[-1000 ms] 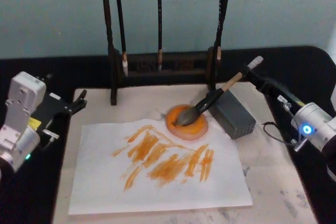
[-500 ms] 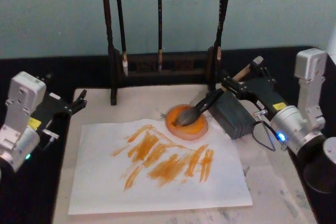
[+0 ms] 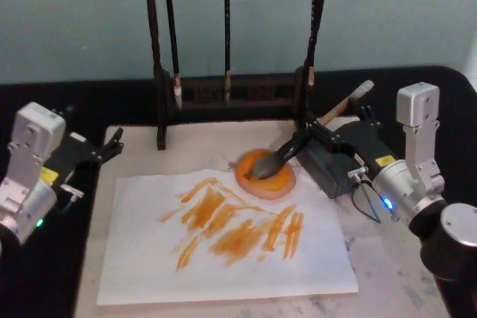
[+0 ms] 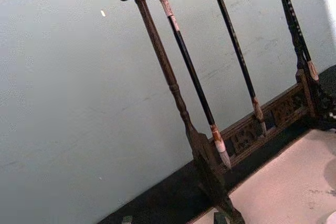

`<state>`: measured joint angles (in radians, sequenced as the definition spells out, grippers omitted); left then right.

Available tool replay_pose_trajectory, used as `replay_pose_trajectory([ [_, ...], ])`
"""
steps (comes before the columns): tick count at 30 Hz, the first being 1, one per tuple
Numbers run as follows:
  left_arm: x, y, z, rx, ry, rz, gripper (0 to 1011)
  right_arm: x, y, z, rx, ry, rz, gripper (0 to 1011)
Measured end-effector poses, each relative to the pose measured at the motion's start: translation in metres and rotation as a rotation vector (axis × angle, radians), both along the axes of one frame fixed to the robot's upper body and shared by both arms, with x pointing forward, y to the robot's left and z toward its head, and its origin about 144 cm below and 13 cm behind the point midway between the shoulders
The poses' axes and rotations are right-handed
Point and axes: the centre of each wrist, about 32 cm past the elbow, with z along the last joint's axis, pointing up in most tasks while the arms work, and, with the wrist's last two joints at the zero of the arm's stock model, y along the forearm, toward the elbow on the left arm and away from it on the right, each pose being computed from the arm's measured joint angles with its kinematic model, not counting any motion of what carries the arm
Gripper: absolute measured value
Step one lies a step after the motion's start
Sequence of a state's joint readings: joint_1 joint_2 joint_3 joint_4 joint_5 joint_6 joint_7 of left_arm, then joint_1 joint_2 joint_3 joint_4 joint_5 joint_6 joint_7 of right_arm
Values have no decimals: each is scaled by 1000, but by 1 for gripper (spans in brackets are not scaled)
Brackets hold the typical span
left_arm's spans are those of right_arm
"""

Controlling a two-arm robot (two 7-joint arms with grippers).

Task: Pick up the brush from the inkstone, write on the paper, then place the brush back to its original position.

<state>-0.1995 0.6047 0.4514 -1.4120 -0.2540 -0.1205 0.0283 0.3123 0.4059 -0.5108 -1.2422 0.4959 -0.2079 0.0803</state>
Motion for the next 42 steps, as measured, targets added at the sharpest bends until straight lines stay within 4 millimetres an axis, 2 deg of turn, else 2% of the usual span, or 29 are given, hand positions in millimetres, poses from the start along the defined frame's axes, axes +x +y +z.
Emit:
replay_pose_trajectory([
  [42, 0, 0, 0, 0, 0, 0, 1001, 0, -1, 0, 2, 1, 0, 1000],
])
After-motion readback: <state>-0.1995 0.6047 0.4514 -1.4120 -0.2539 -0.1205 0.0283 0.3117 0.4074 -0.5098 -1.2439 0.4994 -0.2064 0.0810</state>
